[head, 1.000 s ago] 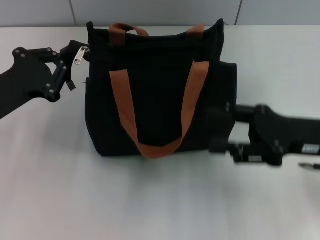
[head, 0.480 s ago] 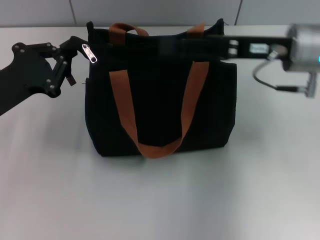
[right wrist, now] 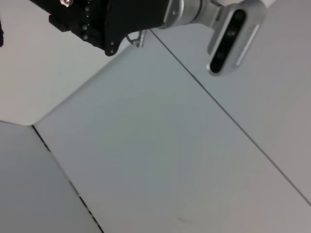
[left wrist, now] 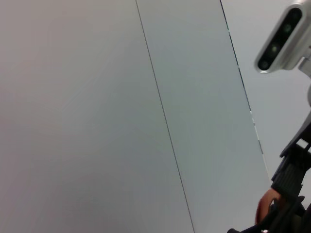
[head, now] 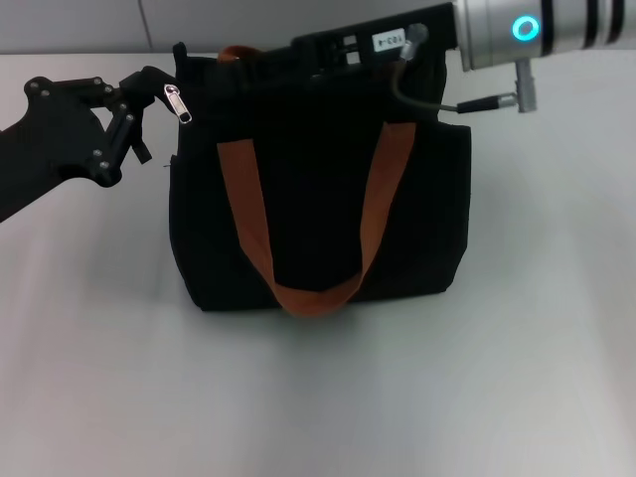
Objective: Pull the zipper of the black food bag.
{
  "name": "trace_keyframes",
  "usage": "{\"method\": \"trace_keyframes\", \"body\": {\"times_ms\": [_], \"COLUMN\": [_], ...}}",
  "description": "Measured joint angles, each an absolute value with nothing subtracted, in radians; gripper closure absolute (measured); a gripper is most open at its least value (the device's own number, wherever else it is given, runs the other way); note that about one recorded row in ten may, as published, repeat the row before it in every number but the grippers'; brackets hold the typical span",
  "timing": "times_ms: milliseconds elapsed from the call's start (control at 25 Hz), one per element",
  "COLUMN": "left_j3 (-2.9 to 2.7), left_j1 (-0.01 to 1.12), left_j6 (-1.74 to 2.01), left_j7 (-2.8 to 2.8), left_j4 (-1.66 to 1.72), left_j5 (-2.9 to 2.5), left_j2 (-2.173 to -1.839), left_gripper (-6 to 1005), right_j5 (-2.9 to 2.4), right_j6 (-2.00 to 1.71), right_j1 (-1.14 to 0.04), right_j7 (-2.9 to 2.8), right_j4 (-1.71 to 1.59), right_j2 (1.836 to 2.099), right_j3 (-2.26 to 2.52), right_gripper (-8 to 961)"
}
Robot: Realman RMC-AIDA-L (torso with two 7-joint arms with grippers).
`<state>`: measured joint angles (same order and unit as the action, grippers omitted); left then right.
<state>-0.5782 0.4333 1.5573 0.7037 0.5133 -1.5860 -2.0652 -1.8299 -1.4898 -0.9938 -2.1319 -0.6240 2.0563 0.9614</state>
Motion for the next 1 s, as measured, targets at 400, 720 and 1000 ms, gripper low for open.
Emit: {"method": "trace_keyframes", "body": {"times_ms": [400, 720, 1000], "left_j3": [-0.578, -0.578, -0.578], "left_j1": [0.436, 0.436, 0.436], "left_j6": [1.557, 1.557, 1.558], "left_j7": [0.707, 0.711, 0.712], "left_j4": [0.507, 0.506, 0.506], "left_j5": [-1.586, -1.586, -1.586], "left_j2": [-2.066, -2.066, -2.066], "left_gripper": [976, 975, 975], "right_j5": [-1.941, -1.959, -1.971], "right_j6": [-1.436, -1.412, -1.388], "right_j1": [-1.075, -1.107, -1.122], "right_j7": [-2.257, -2.3, -2.301], "right_j4": [-0.627, -0.63, -0.623], "right_j2": [2.064, 2.072, 2.077], "right_j3": [0.978, 1.02, 1.027], "right_gripper": [426, 465, 499]}}
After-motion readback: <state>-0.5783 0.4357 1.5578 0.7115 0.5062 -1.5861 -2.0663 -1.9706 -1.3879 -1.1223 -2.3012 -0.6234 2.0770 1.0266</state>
